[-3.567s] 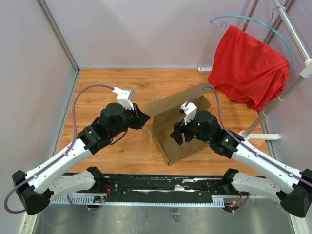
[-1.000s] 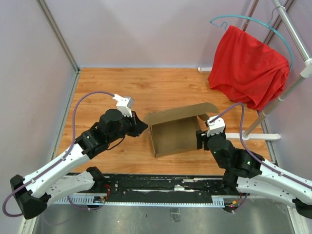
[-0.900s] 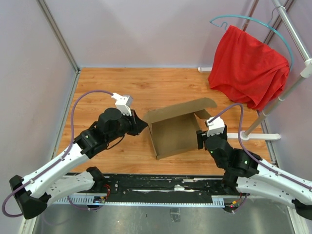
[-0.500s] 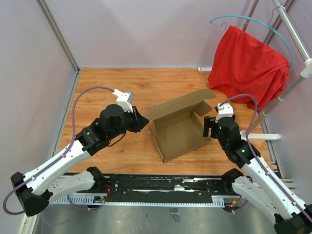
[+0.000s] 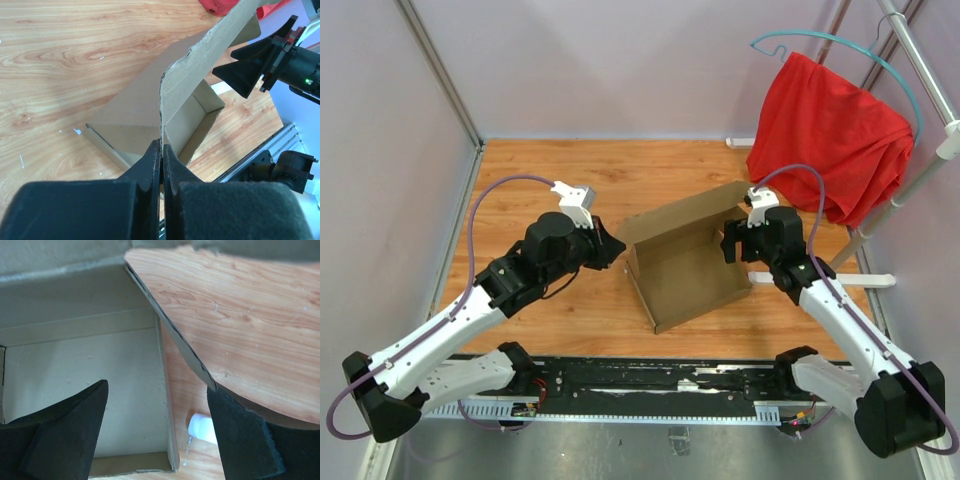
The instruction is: Fold the paper box
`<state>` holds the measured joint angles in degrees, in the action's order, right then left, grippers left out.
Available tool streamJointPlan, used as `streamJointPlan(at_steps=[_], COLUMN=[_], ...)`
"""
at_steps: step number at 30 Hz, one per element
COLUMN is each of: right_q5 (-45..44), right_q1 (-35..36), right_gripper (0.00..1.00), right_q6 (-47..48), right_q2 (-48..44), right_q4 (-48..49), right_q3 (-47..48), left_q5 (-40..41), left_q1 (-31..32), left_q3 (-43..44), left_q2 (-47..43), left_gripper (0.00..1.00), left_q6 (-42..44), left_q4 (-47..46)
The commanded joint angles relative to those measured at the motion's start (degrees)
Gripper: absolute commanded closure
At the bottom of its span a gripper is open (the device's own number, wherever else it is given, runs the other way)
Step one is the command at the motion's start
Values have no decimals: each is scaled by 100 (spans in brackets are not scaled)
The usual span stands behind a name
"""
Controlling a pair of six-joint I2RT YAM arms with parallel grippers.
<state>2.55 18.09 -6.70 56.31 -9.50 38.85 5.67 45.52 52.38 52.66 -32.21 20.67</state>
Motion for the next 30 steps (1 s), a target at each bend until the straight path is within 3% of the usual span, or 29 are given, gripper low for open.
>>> streamJointPlan(at_steps=[1,17,30], right_q5=[254,1384,1566], right_q1=[-103,-106,-85], right_gripper=[19,26,29], right_q6=[262,-111,-226], right_q2=[307,710,1102], right_q4=[409,735,841], right_q3=[327,711,1046], left_q5=[88,74,80], left_q1=[19,16,19], left_q3=[202,194,372], left_q2=[35,174,402], left_gripper=[100,100,100], left_q6=[100,110,195], left_q4=[8,-86,-124])
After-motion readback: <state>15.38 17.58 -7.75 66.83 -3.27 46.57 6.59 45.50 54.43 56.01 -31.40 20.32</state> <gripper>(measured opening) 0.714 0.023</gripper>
